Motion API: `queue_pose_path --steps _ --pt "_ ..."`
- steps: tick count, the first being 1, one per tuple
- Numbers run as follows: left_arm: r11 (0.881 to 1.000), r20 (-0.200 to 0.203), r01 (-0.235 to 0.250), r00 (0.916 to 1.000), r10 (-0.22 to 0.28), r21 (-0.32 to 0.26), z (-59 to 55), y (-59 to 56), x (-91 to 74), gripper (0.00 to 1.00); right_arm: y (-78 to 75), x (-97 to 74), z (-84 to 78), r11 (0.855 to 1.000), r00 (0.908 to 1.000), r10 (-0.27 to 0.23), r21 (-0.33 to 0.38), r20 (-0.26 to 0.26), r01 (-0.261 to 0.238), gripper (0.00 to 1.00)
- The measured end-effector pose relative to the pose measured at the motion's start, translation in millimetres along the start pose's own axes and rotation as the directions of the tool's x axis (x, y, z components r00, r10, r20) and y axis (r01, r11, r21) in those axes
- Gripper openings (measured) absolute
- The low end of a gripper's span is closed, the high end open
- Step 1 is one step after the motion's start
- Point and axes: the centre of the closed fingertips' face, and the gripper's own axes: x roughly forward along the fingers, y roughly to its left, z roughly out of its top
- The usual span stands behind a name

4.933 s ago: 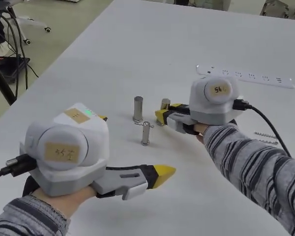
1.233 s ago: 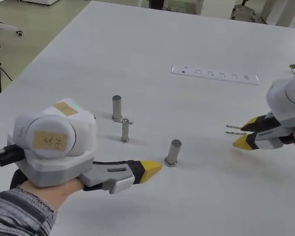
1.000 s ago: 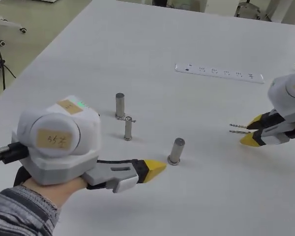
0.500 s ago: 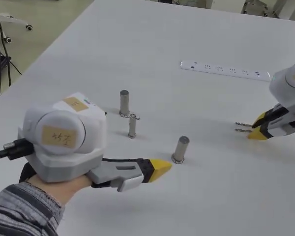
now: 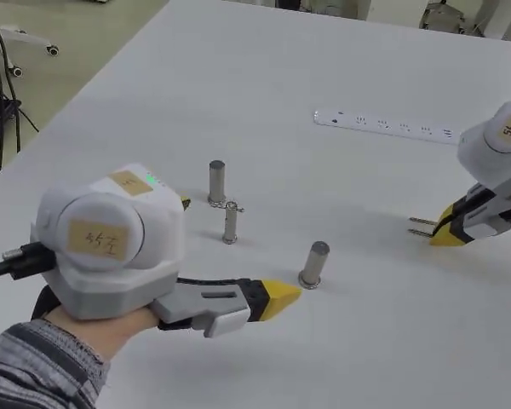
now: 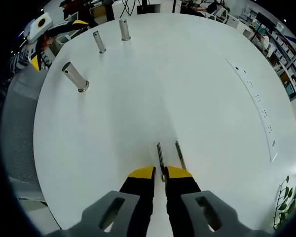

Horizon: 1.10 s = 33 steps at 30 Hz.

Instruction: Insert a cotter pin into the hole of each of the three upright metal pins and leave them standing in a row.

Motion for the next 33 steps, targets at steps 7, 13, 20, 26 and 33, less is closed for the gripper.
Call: queue_pose_path --steps 7,13,20,26,33 --pt "1.000 0.001 0.007 1.0000 -0.007 0.004 1.5 -2.3 -0.9 0.94 0.4 0.3 0.4 0.999 0.9994 -0.035 -0.016 -0.007 0.034 0.00" --pt "1.000 0.001 0.019 0.9998 -0.019 0.009 1.8 -4.7 -1.2 0.90 4.8 -0.7 -0.7 0.996 0.9976 -0.069 -0.059 -0.004 0.069 0.00" --pt "0.999 -0.005 0.036 0.9993 -0.036 0.024 2.0 -9.7 -0.1 0.88 22.9 -8.1 9.1 0.991 0.9945 -0.079 -0.102 0.068 0.086 0.00" --pt "0.999 -0.022 0.052 0.9984 -0.051 0.016 -2.2 -12.8 2.3 0.82 40.9 -15.8 23.2 0.982 0.9880 -0.093 -0.152 0.123 0.112 0.00" --pt "0.997 -0.031 0.071 0.9971 -0.070 0.008 -4.0 -16.7 4.1 0.76 68.9 -26.5 45.6 0.962 0.9724 -0.110 -0.222 0.206 0.156 0.00"
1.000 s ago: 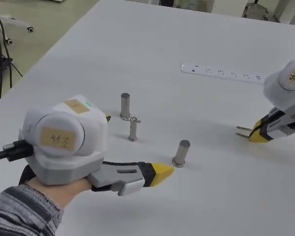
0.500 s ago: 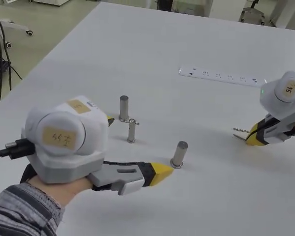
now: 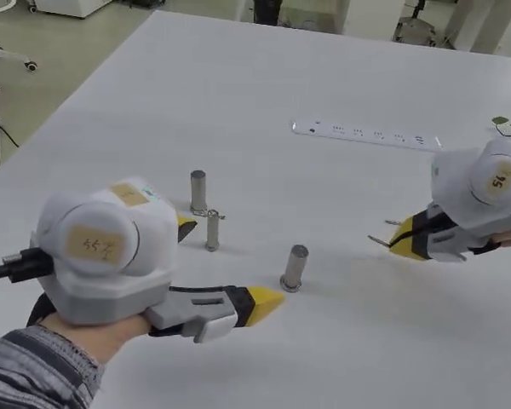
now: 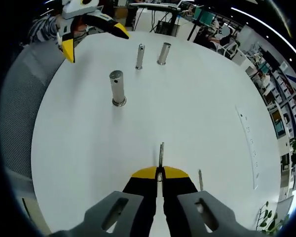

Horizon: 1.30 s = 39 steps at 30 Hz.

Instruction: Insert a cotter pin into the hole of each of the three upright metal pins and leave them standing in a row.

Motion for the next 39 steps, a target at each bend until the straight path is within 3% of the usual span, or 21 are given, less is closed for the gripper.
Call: queue_pose_path --steps 6,11,15,19,21,30,35,39 --pt "1.000 -0.013 0.017 0.9998 -0.017 -0.005 -2.2 -4.7 2.0 0.71 23.9 -7.5 28.2 0.997 0.9966 0.028 -0.070 0.078 -0.022 0.00" --pt "0.999 0.004 0.033 0.9995 -0.033 -0.024 0.7 -8.8 2.4 0.65 36.0 -8.1 41.9 0.993 0.9929 0.044 -0.118 0.111 -0.031 0.00" --pt "0.998 -0.007 0.045 0.9990 -0.045 -0.040 -2.2 -11.8 1.2 0.60 47.4 -11.5 57.8 0.987 0.9891 0.051 -0.159 0.138 -0.028 0.00" --pt "0.995 -0.012 0.074 0.9971 -0.075 -0.069 -3.8 -20.2 1.4 0.54 60.2 -15.1 76.3 0.977 0.9821 0.060 -0.210 0.178 -0.021 0.00" --pt "0.992 0.009 0.094 0.9955 -0.094 -0.079 -0.2 -25.9 2.9 0.51 66.9 -16.1 82.4 0.970 0.9798 0.067 -0.240 0.189 -0.020 0.00" --pt "0.965 0.063 0.196 0.9801 -0.188 -0.172 11.3 -55.0 6.6 0.36 86.1 -20.0 102.8 0.953 0.9690 0.061 -0.301 0.239 0.014 0.00" --pt "0.940 0.080 0.232 0.9724 -0.219 -0.249 13.3 -63.9 7.2 0.25 91.8 -23.5 110.4 0.947 0.9649 0.052 -0.321 0.257 0.035 0.00" --pt "0.916 0.117 0.258 0.9656 -0.232 -0.307 17.9 -67.3 6.1 0.16 96.6 -25.9 115.0 0.941 0.9619 0.053 -0.335 0.268 0.042 0.00"
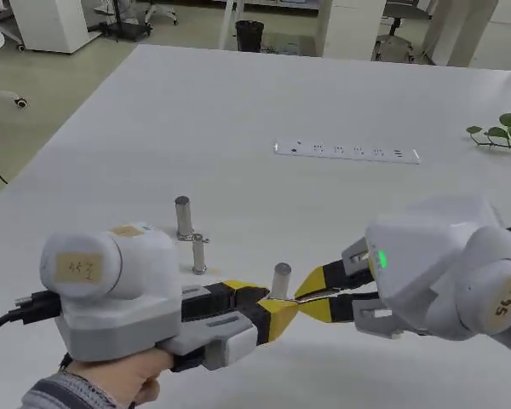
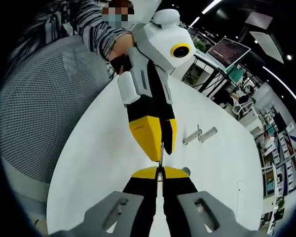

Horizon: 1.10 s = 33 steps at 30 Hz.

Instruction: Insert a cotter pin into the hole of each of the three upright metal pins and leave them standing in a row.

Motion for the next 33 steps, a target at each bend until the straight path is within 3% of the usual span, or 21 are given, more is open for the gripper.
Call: queue_pose_path --steps 10,18,26,33 --pt "1.000 0.020 0.001 0.9998 0.000 -0.016 1.9 -2.6 -1.7 0.01 -4.7 -2.8 7.0 0.999 0.9994 -0.032 0.004 0.016 0.032 0.00" --pt "0.999 0.038 0.022 0.9991 -0.021 -0.023 4.7 -6.3 -2.1 0.00 -5.4 -5.6 8.2 0.999 0.9992 -0.038 0.003 0.015 0.038 0.00" --pt "0.996 0.028 0.041 0.9987 -0.044 0.077 5.5 -11.8 -3.0 0.00 -5.3 -7.5 0.6 0.999 0.9996 -0.028 0.031 -0.009 0.028 0.00" --pt "0.979 0.002 0.086 0.9961 -0.088 0.187 4.5 -18.0 -6.1 0.00 -1.0 -10.4 -2.6 0.995 0.9999 0.008 0.104 0.013 -0.009 0.01"
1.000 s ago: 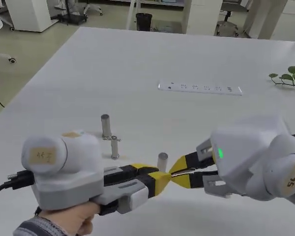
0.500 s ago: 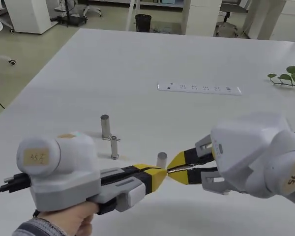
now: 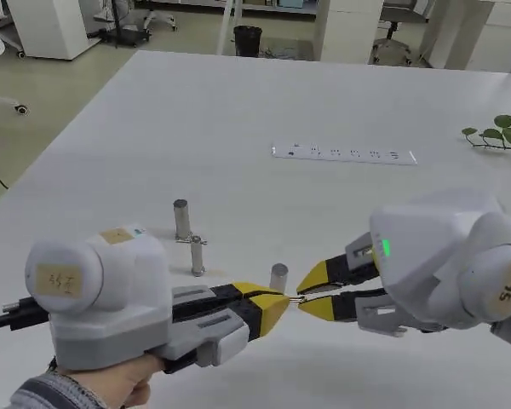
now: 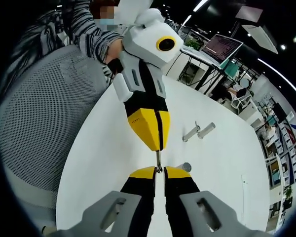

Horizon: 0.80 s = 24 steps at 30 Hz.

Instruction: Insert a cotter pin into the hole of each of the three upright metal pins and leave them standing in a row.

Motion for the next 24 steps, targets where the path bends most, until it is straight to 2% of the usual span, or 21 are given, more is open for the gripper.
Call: queue_pose_path --steps 3,7,10,13,20,24 --pt "0.998 -0.025 0.026 0.9994 -0.024 0.063 -2.9 -4.4 -1.2 0.00 3.7 -0.7 1.6 0.999 0.9994 0.024 0.040 0.023 -0.025 0.02" --pt "0.989 -0.049 0.068 0.9968 -0.062 0.132 -5.8 -11.2 -3.8 0.00 10.2 -1.6 2.3 0.994 0.9969 0.064 0.082 0.046 -0.067 0.02" --pt "0.985 -0.039 0.096 0.9951 -0.091 0.146 -3.5 -15.3 -6.1 0.00 15.6 -1.8 3.6 0.992 0.9944 0.090 0.089 0.056 -0.095 0.01" --pt "0.973 -0.051 0.127 0.9915 -0.120 0.194 -4.3 -19.9 -7.5 0.00 19.1 -2.3 5.4 0.988 0.9919 0.106 0.102 0.070 -0.112 0.02" --pt "0.964 -0.065 0.169 0.9852 -0.159 0.207 -6.0 -24.7 -11.4 0.00 28.7 -4.9 9.2 0.983 0.9856 0.148 0.097 0.082 -0.156 0.00" --pt "0.960 -0.093 0.160 0.9855 -0.142 0.230 -12.5 -22.8 -11.3 0.00 28.7 -6.1 9.2 0.985 0.9862 0.149 0.082 0.073 -0.154 0.00"
